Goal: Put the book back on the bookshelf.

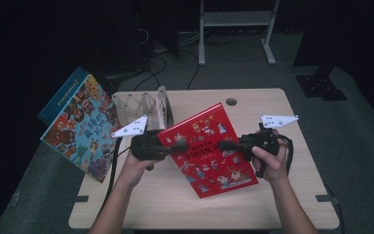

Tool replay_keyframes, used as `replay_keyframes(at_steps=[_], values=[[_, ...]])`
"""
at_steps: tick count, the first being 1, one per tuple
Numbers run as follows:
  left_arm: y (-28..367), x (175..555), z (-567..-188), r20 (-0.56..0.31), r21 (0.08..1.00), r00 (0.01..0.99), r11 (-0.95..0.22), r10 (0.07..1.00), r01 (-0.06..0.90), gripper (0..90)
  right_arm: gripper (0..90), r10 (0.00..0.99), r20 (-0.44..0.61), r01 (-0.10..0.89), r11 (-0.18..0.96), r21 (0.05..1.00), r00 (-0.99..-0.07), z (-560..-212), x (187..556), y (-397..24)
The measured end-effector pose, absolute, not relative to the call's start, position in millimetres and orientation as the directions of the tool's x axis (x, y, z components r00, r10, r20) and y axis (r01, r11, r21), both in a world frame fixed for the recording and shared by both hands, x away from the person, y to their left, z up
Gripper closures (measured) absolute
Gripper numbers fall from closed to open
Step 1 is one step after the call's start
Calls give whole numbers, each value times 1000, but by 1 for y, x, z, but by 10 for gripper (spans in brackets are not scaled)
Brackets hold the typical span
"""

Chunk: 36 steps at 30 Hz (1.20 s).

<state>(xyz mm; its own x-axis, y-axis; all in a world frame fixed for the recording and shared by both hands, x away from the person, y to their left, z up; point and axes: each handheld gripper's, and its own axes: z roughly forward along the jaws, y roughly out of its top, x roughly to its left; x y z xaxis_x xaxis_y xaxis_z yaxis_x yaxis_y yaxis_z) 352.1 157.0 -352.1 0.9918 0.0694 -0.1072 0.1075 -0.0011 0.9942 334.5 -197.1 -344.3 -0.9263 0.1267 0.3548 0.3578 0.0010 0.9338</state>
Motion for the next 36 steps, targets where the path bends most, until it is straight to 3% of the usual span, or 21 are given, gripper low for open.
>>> replay_keyframes(at_steps=[17, 36], values=[[159, 351, -347, -121, 993, 992, -7, 35, 121, 731, 873, 103, 322, 323, -6, 946, -941, -349, 333, -196], [157, 350, -339, -135, 986, 989, -91, 56, 140, 782, 758, 152, 267, 290, 155, 944, -952, -368, 330, -189]])
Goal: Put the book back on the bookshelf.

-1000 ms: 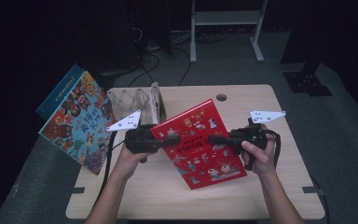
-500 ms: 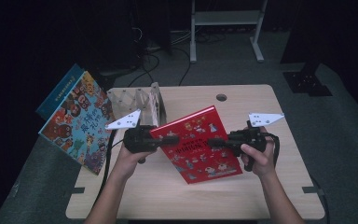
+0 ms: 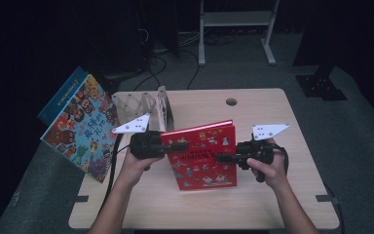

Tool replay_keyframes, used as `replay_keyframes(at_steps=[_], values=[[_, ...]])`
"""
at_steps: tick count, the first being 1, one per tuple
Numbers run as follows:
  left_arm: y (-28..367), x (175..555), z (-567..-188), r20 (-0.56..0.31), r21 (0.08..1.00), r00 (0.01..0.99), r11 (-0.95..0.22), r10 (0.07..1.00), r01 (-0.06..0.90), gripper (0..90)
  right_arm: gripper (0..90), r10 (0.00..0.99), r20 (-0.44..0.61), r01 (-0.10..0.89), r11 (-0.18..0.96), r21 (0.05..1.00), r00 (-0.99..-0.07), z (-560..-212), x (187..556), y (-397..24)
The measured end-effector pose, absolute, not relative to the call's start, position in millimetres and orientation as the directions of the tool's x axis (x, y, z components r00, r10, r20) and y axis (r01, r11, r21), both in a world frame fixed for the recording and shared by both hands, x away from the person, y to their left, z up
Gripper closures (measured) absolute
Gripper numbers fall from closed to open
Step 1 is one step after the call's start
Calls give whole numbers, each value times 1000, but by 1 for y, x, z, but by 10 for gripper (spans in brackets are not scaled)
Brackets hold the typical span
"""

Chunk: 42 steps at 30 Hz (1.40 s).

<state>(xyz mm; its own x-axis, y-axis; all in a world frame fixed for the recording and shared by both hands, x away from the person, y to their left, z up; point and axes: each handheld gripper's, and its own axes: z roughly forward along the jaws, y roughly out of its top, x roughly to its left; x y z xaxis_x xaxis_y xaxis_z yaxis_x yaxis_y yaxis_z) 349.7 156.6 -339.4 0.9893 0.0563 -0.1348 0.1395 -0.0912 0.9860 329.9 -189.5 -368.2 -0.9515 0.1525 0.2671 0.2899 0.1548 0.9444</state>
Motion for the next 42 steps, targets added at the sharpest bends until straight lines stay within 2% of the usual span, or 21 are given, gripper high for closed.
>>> replay_keyframes(at_steps=[13, 35, 42], values=[[158, 349, -339, -157, 982, 984, -88, 87, 164, 789, 679, 143, 235, 261, 203, 944, -961, -374, 331, -182], [161, 350, -339, -174, 982, 980, -51, 100, 179, 796, 642, 140, 244, 268, 194, 944, -960, -373, 333, -195], [170, 349, -335, -175, 984, 978, -12, 118, 177, 801, 620, 175, 237, 269, 185, 945, -955, -373, 334, -205]])
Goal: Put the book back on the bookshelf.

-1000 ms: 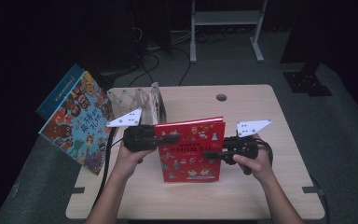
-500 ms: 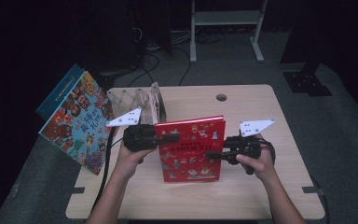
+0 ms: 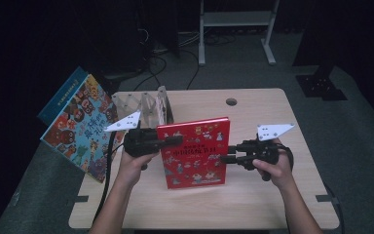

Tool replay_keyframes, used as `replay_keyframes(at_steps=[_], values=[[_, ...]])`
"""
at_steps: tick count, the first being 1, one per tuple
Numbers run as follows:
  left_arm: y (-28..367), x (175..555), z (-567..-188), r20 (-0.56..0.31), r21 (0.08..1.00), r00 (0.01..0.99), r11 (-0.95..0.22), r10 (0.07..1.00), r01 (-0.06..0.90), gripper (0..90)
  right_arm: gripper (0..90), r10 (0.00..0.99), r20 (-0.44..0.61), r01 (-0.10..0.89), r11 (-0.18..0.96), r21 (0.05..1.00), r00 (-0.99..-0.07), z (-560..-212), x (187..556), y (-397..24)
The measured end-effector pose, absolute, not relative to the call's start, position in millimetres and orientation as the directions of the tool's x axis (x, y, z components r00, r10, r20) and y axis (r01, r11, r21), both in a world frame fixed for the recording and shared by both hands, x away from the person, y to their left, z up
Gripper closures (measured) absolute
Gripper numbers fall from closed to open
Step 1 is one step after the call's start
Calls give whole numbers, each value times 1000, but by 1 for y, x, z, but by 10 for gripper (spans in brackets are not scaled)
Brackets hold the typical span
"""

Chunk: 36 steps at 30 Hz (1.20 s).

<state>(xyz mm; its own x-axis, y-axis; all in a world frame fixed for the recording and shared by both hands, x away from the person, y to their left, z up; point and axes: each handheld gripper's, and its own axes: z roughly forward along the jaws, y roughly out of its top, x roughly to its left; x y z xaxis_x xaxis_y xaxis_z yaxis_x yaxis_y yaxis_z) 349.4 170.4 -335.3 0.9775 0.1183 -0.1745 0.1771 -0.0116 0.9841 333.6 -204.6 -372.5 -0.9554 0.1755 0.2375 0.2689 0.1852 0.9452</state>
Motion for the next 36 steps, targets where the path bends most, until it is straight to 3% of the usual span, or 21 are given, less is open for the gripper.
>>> replay_keyframes(at_steps=[10, 21, 22, 24, 29, 36], values=[[168, 346, -335, -164, 986, 976, 14, 145, 163, 800, 618, 196, 236, 272, 186, 944, -952, -372, 334, -207], [173, 343, -331, -152, 988, 970, 26, 187, 150, 802, 547, 306, 228, 305, 235, 923, -924, -381, 338, -213], [173, 342, -332, -148, 989, 969, 19, 197, 147, 802, 492, 347, 216, 310, 244, 919, -913, -385, 339, -213], [174, 342, -332, -144, 989, 969, 15, 203, 144, 802, 477, 365, 212, 315, 248, 916, -906, -386, 339, -214], [176, 341, -330, -137, 989, 960, -13, 246, 145, 802, 387, 531, 146, 346, 300, 889, -835, -405, 339, -226], [183, 339, -326, -128, 989, 947, -38, 294, 145, 802, 296, 744, 89, 454, 304, 837, -662, -435, 350, -257]])
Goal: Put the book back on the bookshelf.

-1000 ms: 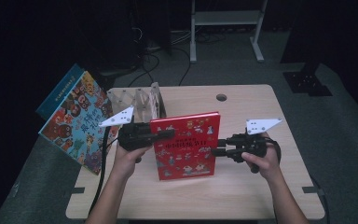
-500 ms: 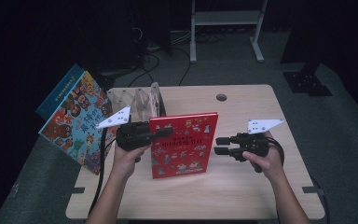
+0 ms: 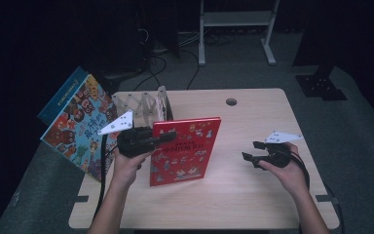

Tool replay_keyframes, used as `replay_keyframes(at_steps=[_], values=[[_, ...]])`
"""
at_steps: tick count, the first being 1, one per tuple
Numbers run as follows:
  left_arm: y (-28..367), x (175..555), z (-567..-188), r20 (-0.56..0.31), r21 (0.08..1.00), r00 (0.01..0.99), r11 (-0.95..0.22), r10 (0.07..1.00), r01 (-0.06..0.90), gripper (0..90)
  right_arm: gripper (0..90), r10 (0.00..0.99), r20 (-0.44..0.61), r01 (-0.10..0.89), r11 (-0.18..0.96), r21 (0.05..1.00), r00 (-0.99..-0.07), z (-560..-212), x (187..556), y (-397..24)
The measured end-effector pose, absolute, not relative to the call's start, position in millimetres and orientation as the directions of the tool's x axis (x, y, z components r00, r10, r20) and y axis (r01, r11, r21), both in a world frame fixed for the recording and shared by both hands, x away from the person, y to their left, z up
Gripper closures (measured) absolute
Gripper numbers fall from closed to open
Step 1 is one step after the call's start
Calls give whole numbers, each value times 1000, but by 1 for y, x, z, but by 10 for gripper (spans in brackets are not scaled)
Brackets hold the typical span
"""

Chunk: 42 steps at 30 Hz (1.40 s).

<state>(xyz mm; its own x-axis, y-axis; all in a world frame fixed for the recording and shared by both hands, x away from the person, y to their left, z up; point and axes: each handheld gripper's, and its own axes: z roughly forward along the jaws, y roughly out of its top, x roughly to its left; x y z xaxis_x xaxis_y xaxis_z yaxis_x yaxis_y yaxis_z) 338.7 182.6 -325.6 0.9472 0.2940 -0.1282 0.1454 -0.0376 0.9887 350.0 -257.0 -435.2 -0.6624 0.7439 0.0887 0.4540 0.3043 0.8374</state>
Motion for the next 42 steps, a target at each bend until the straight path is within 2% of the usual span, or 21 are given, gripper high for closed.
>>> replay_keyframes(at_steps=[4, 8, 9, 15, 27, 33, 42], values=[[189, 337, -322, -120, 988, 939, -52, 324, 144, 802, 254, 816, 69, 509, 289, 811, -573, -448, 358, -270], [197, 334, -319, -119, 989, 932, -43, 342, 142, 801, 237, 844, 59, 547, 291, 785, -533, -457, 362, -274], [201, 332, -317, -112, 990, 928, -40, 355, 135, 802, 236, 869, 20, 569, 306, 763, -494, -464, 365, -276], [217, 330, -315, -119, 990, 910, -21, 397, 138, 801, 217, 894, 21, 605, 286, 743, -448, -475, 370, -281], [252, 318, -306, -103, 993, 862, 1, 496, 118, 802, 196, 912, 11, 622, 271, 735, -410, -485, 375, -286], [270, 312, -302, -107, 993, 842, 21, 530, 113, 802, 131, 919, 14, 624, 258, 737, -395, -487, 376, -285], [296, 302, -297, -103, 995, 794, 50, 599, 92, 802, 129, 921, 13, 627, 255, 736, -390, -487, 376, -285]])
